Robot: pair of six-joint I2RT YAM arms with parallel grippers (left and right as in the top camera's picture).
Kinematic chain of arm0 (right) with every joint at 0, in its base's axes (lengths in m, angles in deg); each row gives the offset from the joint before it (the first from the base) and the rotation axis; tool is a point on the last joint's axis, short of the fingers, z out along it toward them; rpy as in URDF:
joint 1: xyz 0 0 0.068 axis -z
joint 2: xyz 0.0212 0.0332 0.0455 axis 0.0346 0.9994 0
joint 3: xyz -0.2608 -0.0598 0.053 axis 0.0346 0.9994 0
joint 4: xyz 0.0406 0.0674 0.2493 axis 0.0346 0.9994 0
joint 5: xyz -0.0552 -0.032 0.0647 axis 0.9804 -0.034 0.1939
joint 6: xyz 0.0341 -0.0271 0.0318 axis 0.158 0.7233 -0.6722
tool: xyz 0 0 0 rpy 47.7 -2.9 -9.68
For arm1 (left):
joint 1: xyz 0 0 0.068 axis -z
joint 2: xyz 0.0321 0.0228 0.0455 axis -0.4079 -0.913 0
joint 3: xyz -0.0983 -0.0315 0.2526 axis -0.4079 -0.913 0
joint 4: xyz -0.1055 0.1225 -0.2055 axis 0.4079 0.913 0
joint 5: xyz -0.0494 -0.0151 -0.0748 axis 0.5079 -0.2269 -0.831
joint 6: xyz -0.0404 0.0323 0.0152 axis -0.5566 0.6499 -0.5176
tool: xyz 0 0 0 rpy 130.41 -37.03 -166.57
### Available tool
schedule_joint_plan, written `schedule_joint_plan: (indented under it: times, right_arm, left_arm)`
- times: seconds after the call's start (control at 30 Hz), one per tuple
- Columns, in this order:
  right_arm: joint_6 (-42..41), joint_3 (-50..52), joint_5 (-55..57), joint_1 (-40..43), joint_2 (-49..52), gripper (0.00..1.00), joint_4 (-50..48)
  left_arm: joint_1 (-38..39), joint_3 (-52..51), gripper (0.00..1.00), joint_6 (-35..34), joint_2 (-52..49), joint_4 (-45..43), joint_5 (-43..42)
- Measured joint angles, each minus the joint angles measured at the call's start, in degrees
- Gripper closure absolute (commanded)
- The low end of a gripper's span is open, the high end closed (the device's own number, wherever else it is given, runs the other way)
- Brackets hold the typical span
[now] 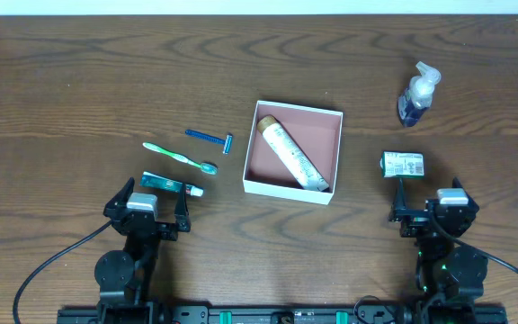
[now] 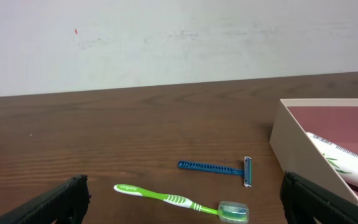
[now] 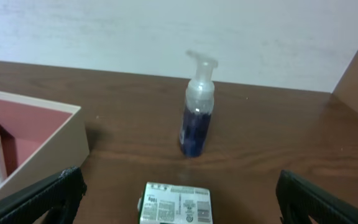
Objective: Pack container
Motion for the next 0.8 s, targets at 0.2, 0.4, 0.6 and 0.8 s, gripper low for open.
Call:
schedule_joint_plan:
  times: [0.2, 0.4, 0.6, 0.8]
  right_arm:
    - [0.0, 1.9, 0.02, 0.0, -2.27, 0.01, -0.22]
    - [0.0, 3.39, 0.13, 0.0, -2.86, 0.01, -3.8]
    - [0.0, 4.15, 0.7, 0.0, -2.86, 0.01, -5.46]
    - [0.37, 4.15, 1.88, 0.0, -2.97, 0.01, -6.1]
  left_arm:
    - [0.0, 0.0, 0.02, 0.0, 0.0, 0.0, 0.0]
    - [0.0, 0.0, 0.02, 0.0, -0.02, 0.0, 0.0]
    - [0.0, 0.0, 0.02, 0.0, 0.0, 0.0, -0.02]
    - [0.0, 0.0, 0.02, 0.0, 0.0, 0.0, 0.0]
